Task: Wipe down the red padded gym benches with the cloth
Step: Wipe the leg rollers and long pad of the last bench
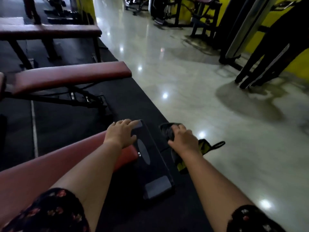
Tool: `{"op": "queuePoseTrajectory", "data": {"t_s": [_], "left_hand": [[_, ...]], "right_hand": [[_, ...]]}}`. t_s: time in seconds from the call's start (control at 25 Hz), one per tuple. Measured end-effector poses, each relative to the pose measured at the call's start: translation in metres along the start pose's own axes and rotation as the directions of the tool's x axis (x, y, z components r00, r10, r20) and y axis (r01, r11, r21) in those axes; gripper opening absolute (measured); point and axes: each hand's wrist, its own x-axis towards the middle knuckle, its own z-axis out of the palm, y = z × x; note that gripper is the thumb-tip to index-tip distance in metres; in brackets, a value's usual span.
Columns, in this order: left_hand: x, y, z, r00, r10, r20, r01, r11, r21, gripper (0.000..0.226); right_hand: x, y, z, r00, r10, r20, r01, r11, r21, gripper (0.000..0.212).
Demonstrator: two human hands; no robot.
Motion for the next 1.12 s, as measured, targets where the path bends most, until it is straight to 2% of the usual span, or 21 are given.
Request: {"op": "queuePoseTrajectory", "data": {"t_s": [0.08, 0.2, 0.36, 0.48, 0.56, 0.72, 0.84, 0.92, 1.04, 1.12], "left_hand": [[-0.008, -0.014, -0.032, 0.998, -0.053, 0.034, 0.055, 0.997, -0.049, 0.070], [-0.010, -0.031, -0.089, 0.998, -0.035, 0.044, 0.037, 0.998, -0.053, 0.070], [-0.016, -0.070, -0.152, 0.999, -0.051, -0.008, 0.051, 0.999, 0.003, 0.073], [-0.016, -0.101, -0.179, 0.998, -0.053, -0.019, 0.055, 0.988, 0.143, 0.072], [-0.014, -0.118, -0.195, 0.998, -0.056, -0.041, 0.062, 0.983, 0.175, 0.072], [-0.019, -0.153, -0.223, 0.975, -0.207, -0.086, 0.216, 0.969, 0.121, 0.072], [-0.034, -0.171, -0.236, 0.933, -0.347, -0.096, 0.353, 0.934, 0.060, 0.072], [-0.052, -0.186, -0.247, 0.887, -0.449, -0.113, 0.456, 0.888, 0.052, 0.073], [-0.091, -0.214, -0.259, 0.769, -0.622, -0.151, 0.632, 0.775, 0.026, 0.073], [-0.123, -0.222, -0.261, 0.692, -0.704, -0.158, 0.706, 0.706, -0.054, 0.073]], "right_hand": [[-0.001, -0.022, -0.032, 0.999, -0.025, 0.023, 0.026, 0.999, -0.025, 0.058], [0.007, -0.059, -0.086, 0.999, -0.053, 0.004, 0.053, 0.998, -0.035, 0.056], [0.015, -0.108, -0.147, 0.997, -0.072, -0.026, 0.071, 0.997, -0.031, 0.056], [0.025, -0.140, -0.173, 0.995, -0.097, -0.028, 0.096, 0.994, -0.050, 0.057], [0.038, -0.162, -0.186, 0.988, -0.150, -0.030, 0.148, 0.987, -0.054, 0.059], [0.062, -0.202, -0.205, 0.968, -0.249, -0.033, 0.249, 0.968, -0.028, 0.062], [0.070, -0.232, -0.211, 0.935, -0.351, -0.044, 0.350, 0.936, -0.031, 0.061], [0.072, -0.256, -0.217, 0.888, -0.456, -0.057, 0.455, 0.890, -0.026, 0.058], [0.072, -0.287, -0.230, 0.802, -0.590, -0.094, 0.591, 0.806, -0.019, 0.054], [0.066, -0.307, -0.229, 0.759, -0.641, -0.113, 0.645, 0.764, -0.002, 0.051]]}}
